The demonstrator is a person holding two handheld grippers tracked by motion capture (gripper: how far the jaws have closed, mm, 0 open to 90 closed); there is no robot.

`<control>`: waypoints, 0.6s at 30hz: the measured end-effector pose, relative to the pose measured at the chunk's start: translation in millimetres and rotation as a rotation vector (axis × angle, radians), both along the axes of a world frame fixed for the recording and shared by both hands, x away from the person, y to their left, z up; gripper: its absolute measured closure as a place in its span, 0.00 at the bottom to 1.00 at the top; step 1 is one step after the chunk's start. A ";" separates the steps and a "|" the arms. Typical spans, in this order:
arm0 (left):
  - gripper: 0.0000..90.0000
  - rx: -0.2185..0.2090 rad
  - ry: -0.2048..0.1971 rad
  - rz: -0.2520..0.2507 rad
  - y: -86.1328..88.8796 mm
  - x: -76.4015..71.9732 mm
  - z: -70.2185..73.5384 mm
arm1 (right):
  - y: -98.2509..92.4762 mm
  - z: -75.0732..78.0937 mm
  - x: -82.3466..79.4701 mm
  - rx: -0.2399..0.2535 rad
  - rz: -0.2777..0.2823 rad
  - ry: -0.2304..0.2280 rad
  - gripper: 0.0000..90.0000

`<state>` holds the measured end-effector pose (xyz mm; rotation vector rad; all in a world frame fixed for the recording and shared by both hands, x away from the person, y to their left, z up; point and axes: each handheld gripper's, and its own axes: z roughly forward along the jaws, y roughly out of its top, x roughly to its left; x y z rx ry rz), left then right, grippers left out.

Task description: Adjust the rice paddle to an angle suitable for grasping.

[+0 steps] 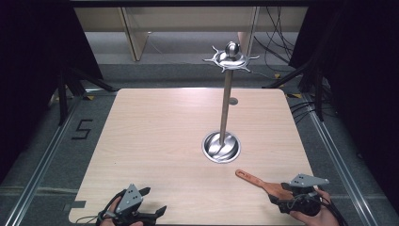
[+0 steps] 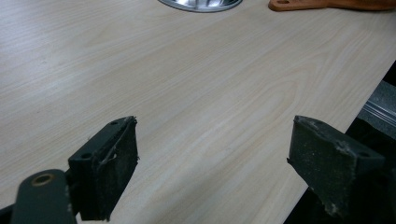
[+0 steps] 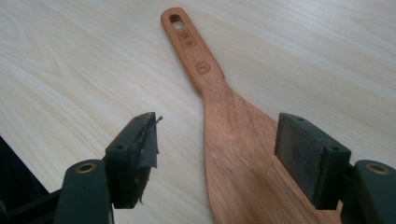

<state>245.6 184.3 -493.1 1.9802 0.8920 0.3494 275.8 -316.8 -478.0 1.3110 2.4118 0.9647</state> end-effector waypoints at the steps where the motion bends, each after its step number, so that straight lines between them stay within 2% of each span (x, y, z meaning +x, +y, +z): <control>1: 0.17 0.000 0.000 0.000 0.0 0.0 0.0 | 0.0 0.0 0.0 0.000 0.000 0.000 0.34; 2: 0.17 0.002 0.001 -0.003 0.2 0.0 -0.1 | -0.7 -1.5 1.6 -0.006 0.013 -0.023 0.34; 5: 0.17 0.005 0.000 -0.001 0.3 0.6 0.0 | 2.1 -1.1 2.3 -0.003 0.020 -0.026 0.34; 6: 0.17 -0.001 0.002 -0.001 -0.3 0.2 -0.1 | 3.3 0.2 2.3 0.004 0.018 -0.007 0.34; 7: 0.17 0.001 0.001 -0.004 -0.1 0.0 0.0 | 1.5 0.0 4.4 -0.018 0.048 -0.031 0.34; 9: 0.17 0.004 -0.001 -0.002 -0.5 0.7 -0.1 | 3.6 1.2 6.2 -0.011 0.046 -0.048 0.34; 10: 0.17 0.008 0.001 -0.003 -0.6 0.9 -0.2 | 6.7 4.4 6.3 -0.004 0.037 -0.026 0.33; 11: 0.17 0.019 0.005 0.000 -0.2 1.0 -0.6 | 7.3 5.0 8.0 -0.011 0.058 -0.037 0.32; 12: 0.17 -0.022 0.019 0.016 -2.6 -0.4 -1.6 | 9.0 6.0 8.9 -0.010 0.064 -0.046 0.31; 14: 0.17 -0.004 0.014 0.017 -0.7 0.4 -1.2 | 13.2 9.7 8.8 -0.005 0.064 -0.043 0.28; 16: 0.17 -0.014 0.018 0.018 -0.5 1.2 -1.2 | 14.3 10.5 12.1 -0.036 0.110 -0.064 0.27; 17: 0.17 -0.012 0.016 0.016 -0.3 1.2 -1.1 | 18.4 10.8 10.6 -0.019 0.093 -0.043 0.26; 18: 0.17 -0.009 0.017 0.016 -0.2 0.9 -1.3 | 18.7 11.9 13.5 -0.041 0.116 -0.059 0.26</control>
